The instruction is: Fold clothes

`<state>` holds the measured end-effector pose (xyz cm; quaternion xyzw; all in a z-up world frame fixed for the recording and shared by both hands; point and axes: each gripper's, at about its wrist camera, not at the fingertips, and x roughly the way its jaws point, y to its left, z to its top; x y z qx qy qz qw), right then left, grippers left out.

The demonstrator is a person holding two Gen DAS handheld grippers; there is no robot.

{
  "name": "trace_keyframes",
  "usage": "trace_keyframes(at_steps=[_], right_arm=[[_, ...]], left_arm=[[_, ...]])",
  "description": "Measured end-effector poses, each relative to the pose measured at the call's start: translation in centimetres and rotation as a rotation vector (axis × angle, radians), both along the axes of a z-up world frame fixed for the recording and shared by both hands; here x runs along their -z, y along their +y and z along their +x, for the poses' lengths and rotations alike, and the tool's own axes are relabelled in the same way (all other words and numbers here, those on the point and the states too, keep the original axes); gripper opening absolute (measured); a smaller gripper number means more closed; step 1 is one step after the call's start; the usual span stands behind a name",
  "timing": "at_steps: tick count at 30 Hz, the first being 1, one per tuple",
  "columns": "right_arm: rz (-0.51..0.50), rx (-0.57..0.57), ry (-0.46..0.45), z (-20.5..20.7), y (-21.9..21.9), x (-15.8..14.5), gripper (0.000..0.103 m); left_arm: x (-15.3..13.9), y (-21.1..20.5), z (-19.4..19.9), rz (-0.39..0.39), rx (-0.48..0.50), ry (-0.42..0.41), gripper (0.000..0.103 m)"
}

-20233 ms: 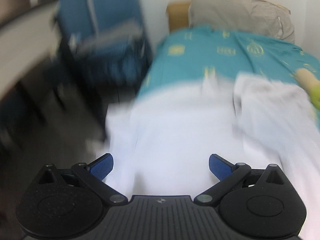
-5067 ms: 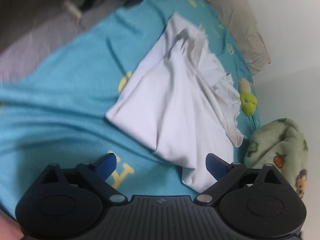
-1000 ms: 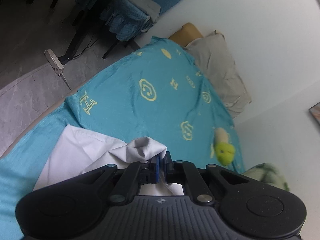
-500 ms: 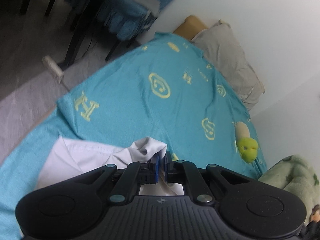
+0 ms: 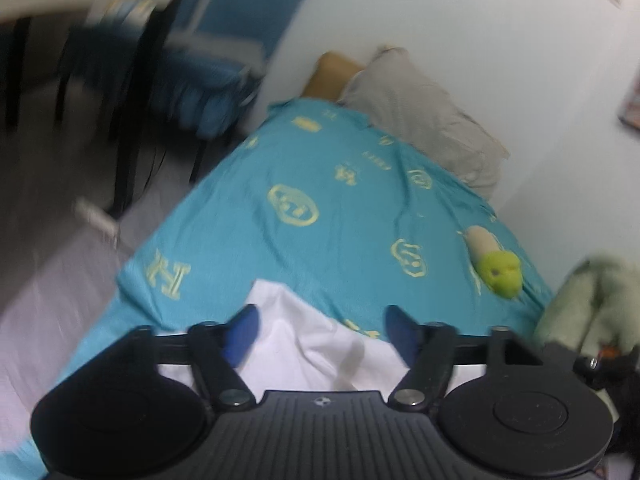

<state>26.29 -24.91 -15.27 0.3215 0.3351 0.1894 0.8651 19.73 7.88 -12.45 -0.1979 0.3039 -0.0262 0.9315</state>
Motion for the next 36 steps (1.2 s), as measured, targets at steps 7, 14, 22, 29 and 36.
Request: trace_keyframes(at_steps=[7,14,22,29,36], right_arm=[[-0.349,-0.037,0.007,1.5,3.0,2.0,0.062],[-0.497,-0.08,-0.005,3.2,4.5,4.8,0.062],[-0.48,-0.039,-0.002,2.8,4.5,4.5,0.06],[-0.492,0.034,-0.036,-0.6,3.7,2.4,0.061],[-0.619,0.022,0.05,-5.8,3.5,1.3,0.06]], left_arm=[[1.9,-4.5,1.0,0.276,0.119,0.081,0.092],[5.3,-5.1,3.3,0.3,0.142,0.18,0.092],[5.5,-4.9,3.0,0.314,0.144,0.185,0.092],[2.9,-6.0,-0.6,0.373,0.166,0.098,0.091],[1.0,-6.0,-5.6,0.373,0.168,0.114,0.091]])
